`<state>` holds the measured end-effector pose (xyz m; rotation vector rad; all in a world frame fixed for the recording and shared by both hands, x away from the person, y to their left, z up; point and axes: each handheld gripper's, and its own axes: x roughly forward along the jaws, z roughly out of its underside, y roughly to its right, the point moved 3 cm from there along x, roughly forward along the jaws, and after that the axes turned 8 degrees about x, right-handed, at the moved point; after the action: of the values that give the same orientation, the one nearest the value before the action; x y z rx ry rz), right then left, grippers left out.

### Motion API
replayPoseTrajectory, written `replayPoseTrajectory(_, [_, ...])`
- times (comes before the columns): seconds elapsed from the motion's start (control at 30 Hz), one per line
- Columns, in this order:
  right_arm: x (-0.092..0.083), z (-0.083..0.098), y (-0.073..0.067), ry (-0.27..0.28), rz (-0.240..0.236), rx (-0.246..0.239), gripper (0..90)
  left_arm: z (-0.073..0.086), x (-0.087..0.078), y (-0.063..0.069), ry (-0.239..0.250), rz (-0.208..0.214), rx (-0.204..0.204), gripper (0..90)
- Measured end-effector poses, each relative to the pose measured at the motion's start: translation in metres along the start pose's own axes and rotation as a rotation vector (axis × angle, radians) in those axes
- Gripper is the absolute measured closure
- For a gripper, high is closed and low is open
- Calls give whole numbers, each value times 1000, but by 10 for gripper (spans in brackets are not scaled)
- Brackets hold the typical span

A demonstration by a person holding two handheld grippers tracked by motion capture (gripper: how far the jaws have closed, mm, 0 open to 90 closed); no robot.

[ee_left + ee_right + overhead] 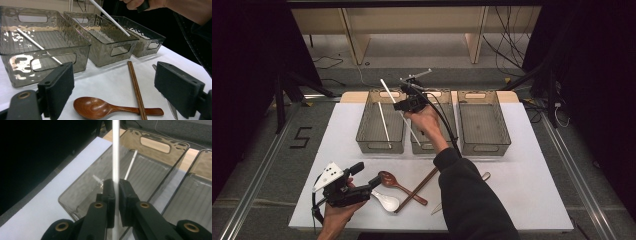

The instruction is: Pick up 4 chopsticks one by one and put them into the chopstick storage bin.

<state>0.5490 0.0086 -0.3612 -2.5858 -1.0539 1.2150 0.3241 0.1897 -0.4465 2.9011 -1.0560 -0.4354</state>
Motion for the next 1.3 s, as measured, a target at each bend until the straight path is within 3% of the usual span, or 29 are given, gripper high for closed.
replayPoseTrajectory(0.87, [31, -16, -12, 0, 25, 11, 852, -1, -1, 0, 3, 2, -2, 156])
replayPoseTrajectory(1.3, [51, -24, -19, 25, 45, 9, 852, -1, -1, 0, 6, 6, -1, 156])
